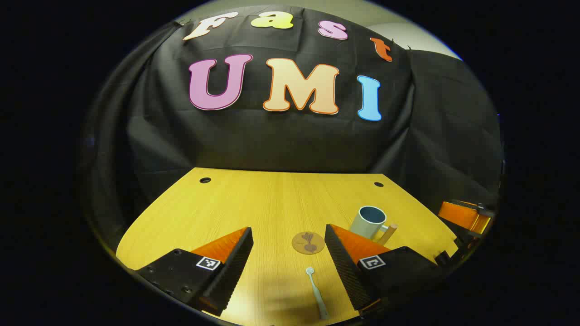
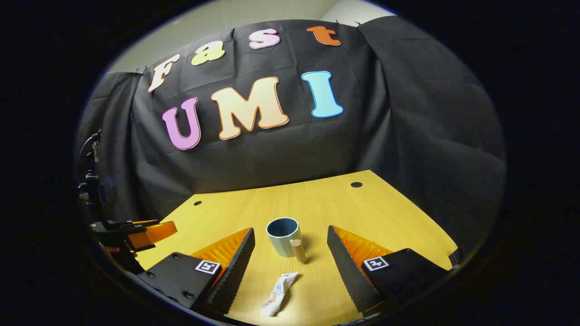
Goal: Put the toothbrush and toothpaste on the desktop into the cup, then pick up the cup and place it on the coaster on the desktop.
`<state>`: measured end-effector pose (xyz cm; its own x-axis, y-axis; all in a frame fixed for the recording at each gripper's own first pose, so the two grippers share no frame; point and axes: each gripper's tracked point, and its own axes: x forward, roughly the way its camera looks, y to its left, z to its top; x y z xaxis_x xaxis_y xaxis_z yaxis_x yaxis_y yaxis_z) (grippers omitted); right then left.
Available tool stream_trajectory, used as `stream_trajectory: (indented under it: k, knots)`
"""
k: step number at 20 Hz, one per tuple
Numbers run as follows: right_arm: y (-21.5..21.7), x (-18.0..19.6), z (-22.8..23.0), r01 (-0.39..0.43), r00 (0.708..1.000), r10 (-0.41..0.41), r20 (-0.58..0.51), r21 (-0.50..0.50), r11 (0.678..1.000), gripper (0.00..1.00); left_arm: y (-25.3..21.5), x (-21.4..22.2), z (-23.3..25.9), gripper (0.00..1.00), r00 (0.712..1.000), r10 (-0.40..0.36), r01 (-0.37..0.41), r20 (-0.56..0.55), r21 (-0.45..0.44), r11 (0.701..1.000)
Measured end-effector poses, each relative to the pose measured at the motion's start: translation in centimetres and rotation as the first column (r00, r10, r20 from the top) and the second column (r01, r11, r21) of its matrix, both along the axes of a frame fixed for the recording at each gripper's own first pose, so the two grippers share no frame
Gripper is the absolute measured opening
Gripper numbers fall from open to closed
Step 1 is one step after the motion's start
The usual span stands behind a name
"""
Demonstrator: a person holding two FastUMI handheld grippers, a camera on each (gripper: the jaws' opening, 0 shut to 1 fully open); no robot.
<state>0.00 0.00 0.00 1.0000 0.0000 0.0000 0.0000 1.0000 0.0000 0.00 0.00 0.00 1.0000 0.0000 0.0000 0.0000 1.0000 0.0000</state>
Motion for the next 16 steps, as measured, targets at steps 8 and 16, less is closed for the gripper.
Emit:
stream_trajectory:
  k: [8, 16]
  knots:
    - [-0.2, 0.3, -1.3, 0.012, 0.999, -0.012, -0.039, 0.001, 1.000, 0.99, 1.2, -0.4, -0.8, 0.95, 1.000, 0.014, -0.014, -0.021, -0.032, 0.999]
    - [0.1, 0.6, -2.1, 0.015, 0.998, -0.015, -0.053, 0.007, 1.000, 0.99, 1.4, -0.8, -1.3, 0.95, 0.999, 0.018, -0.019, -0.030, -0.030, 0.999]
